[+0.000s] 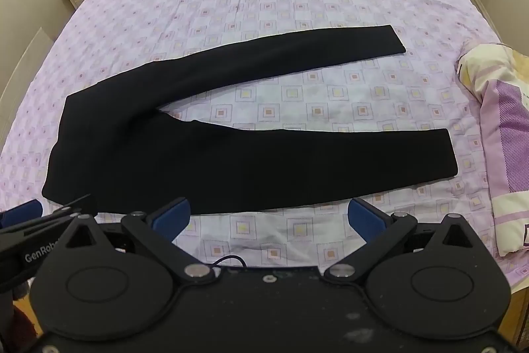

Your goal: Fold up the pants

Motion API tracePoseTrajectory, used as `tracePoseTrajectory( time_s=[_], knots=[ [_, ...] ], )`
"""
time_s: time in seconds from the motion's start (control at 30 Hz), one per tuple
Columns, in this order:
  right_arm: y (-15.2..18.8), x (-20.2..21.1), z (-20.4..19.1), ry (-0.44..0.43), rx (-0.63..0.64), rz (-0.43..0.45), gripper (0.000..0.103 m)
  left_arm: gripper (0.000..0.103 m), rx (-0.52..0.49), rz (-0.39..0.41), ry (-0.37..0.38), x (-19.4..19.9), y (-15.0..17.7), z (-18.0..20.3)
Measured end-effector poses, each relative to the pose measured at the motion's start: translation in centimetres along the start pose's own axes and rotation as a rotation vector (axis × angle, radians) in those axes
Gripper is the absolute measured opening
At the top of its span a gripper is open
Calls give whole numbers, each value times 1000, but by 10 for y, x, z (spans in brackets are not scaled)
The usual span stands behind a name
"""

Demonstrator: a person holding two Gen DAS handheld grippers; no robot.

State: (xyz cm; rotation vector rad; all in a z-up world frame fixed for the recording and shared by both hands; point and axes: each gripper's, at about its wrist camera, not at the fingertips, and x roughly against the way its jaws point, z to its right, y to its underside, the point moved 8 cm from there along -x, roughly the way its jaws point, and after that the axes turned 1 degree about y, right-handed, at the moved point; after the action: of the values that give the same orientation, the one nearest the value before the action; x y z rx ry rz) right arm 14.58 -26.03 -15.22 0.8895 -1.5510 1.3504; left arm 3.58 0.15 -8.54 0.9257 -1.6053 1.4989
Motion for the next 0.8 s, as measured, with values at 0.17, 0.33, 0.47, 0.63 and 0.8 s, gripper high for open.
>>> tracePoseTrajectory(
  time_s=[0.17, 0.33, 0.47, 0.63, 0.8],
  knots=[
    [-3, -1, 1, 1, 3, 3, 103, 77, -3, 0, -1, -1, 0, 2],
    [-1, -5, 6, -3, 3, 3, 103, 77, -6, -6, -2, -2, 0, 3],
    [-3, -2, 3, 1, 6, -5, 103, 77, -6, -9, -2, -2, 0, 4],
    [-6, -3, 1, 1, 13, -4, 103, 77, -7, -10, -2, -3, 0, 4],
    [-7, -5, 0, -1, 12, 0, 103, 77, -10, -16, -1, -5, 1, 4]
  ],
)
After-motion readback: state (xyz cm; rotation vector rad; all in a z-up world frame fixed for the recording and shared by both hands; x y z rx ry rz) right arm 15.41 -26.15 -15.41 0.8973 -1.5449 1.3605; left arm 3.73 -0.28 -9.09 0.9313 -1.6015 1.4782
